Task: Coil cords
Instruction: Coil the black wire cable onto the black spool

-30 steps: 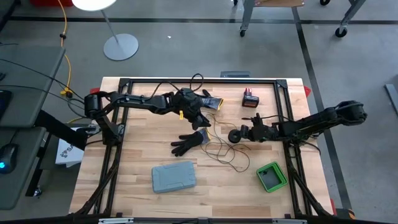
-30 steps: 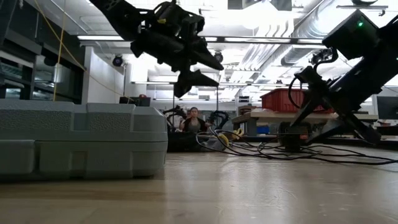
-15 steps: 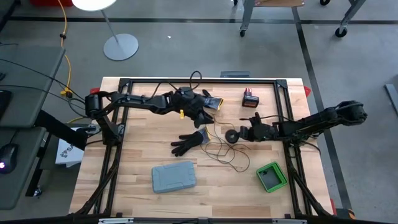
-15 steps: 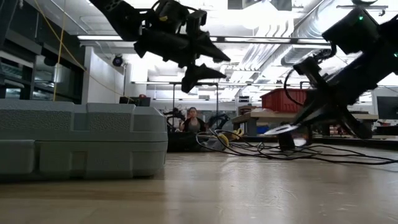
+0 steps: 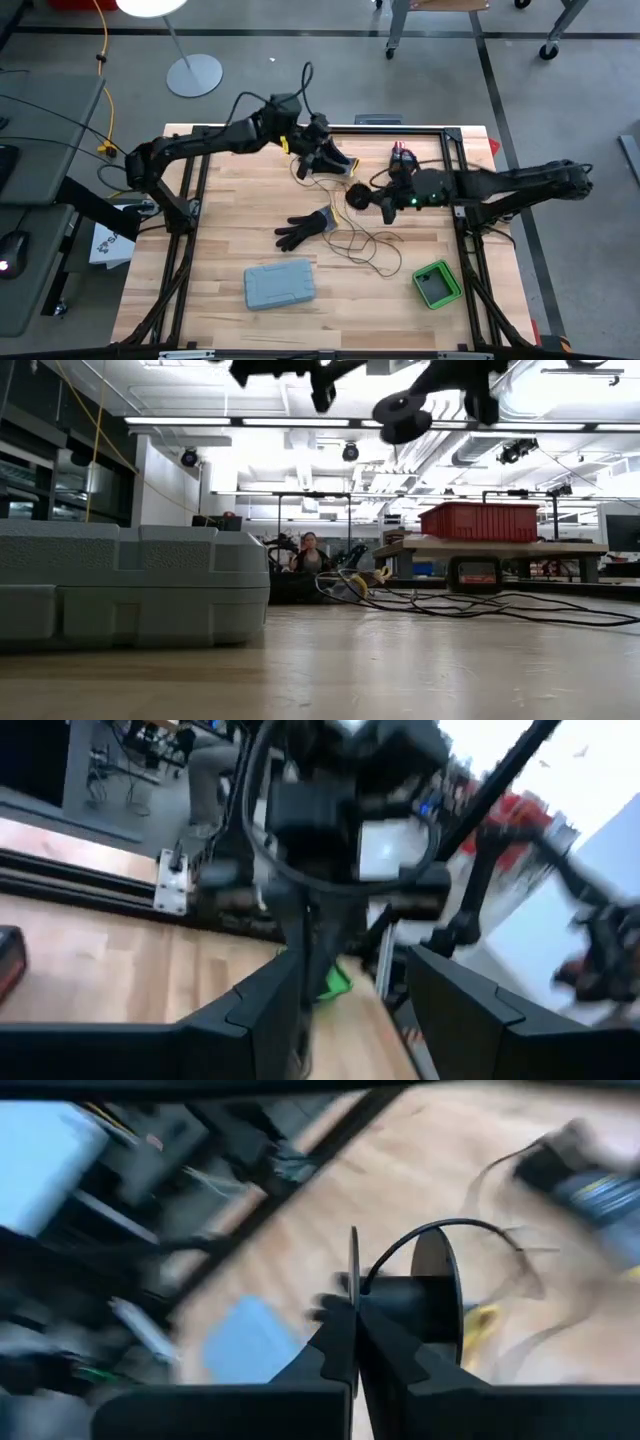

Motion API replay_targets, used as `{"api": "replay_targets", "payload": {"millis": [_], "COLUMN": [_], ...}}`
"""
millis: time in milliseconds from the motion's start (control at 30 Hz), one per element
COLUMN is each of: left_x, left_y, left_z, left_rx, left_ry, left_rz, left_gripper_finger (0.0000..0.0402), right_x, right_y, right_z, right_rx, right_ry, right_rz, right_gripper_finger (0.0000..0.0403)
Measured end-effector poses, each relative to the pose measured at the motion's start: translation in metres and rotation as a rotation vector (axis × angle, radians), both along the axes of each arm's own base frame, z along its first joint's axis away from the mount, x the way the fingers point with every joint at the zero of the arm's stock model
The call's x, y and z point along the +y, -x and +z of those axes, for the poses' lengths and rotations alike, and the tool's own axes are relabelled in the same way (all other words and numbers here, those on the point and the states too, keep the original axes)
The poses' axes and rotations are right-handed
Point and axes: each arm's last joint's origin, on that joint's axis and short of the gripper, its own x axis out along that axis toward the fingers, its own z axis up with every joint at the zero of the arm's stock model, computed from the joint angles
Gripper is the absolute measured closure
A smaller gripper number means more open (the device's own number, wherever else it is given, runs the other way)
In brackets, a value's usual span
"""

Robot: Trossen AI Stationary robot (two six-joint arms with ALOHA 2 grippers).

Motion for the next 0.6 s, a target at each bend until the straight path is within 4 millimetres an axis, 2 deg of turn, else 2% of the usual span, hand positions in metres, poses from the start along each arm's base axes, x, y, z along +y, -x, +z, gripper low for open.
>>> {"api": "replay_targets", "payload": {"millis": [67,200,267,467,600], "left_x": [0.0,0.0,-0.003,-0.01,-0.022], "left_y": [0.004,0.011,0.011,0.008,0.004], "left_z": [0.009,0.019,0.024,0.023,0.024], "left_rx": [0.041,0.082,0.06,0.059,0.033], "left_ry": [-0.042,-0.17,-0.245,-0.294,-0.319], "left_rz": [-0.01,-0.016,-0.007,0.006,-0.036], "left_gripper_finger": [0.0219,0.0214,0.0211,0.0208,0.0208], "right_x": [-0.002,-0.002,-0.002,-0.002,-0.001], "right_y": [0.0,0.0,-0.001,-0.007,-0.014], "right_z": [0.025,0.071,0.086,0.105,0.105], "right_rx": [0.014,-0.078,-0.104,-0.083,-0.057], "right_ry": [0.076,0.193,0.233,0.324,0.355], "right_rz": [-0.018,0.005,0.015,0.052,0.071], "right_gripper_finger": [0.0402,0.0402,0.0403,0.0403,0.0403]}}
